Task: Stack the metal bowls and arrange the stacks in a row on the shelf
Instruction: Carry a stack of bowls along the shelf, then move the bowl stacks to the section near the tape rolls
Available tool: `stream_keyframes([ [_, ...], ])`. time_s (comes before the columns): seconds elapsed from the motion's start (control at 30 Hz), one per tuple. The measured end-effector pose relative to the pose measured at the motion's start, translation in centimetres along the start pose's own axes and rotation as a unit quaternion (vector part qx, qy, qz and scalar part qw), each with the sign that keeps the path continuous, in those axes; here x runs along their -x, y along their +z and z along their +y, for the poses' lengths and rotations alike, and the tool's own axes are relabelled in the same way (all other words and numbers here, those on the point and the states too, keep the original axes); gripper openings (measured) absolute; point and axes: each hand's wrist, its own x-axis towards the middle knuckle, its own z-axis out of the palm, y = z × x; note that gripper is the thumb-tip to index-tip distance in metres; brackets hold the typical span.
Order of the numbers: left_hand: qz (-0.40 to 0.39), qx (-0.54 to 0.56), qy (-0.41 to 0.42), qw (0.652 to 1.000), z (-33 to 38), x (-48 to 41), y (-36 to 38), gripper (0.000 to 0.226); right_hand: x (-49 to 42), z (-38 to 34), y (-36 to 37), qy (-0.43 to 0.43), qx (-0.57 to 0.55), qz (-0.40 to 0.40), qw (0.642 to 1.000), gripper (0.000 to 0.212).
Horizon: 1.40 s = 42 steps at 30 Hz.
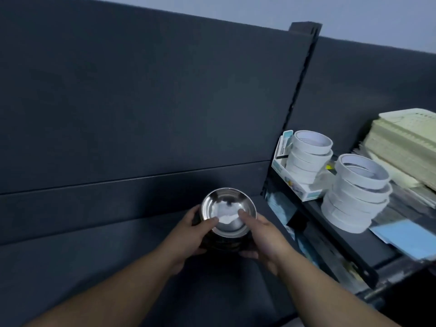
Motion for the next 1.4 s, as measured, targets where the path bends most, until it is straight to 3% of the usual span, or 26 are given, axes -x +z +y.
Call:
stream_keyframes([
  [0.4,0.114,0.117,0.015,0.986,-0.3,-2.9,3.2,0.034,-6.0,-0.6,-1.1,-0.037,-0.01,-0.082,0.996,0.045],
  [0.57,0.148,0.129,0.023,0.98,-1.0,-3.1,3.5,0.04,-6.6,0.7,-1.1,-0.08,0.014,-0.086,0.993,0.089],
  [0.7,0.153,0.116,0.03,0.981,-1.0,-2.7,3.7,0.044,-6.4,1.2,-1.4,-0.099,0.024,-0.091,0.991,0.101],
  [0.77,0.166,0.084,0.03,0.982,-1.5,-2.2,3.2,0.055,-5.7,1.7,-1.6,-0.1,0.035,-0.085,0.991,0.095],
  [0.87,0.198,0.002,0.017,0.98,-2.0,0.0,2.3,0.066,-4.1,3.2,-1.8,-0.073,0.08,-0.058,0.993,0.064],
  [0.97,0.223,-0.096,0.019,0.97,-2.7,2.8,0.5,0.063,-2.5,4.7,-1.0,-0.044,0.161,-0.041,0.985,0.068],
  [1.13,0.246,-0.271,0.004,0.931,-4.7,10.4,-6.5,0.068,2.7,5.8,4.8,-0.075,0.272,-0.108,0.953,0.059],
  [1.27,0.294,-0.392,-0.012,0.872,-6.9,19.6,-14.6,0.067,9.0,7.0,12.9,-0.155,0.379,-0.182,0.894,0.06],
  [1.4,0.346,-0.441,-0.051,0.827,-10.1,30.8,-23.1,0.065,16.5,9.2,22.8,-0.222,0.457,-0.257,0.822,0.062],
])
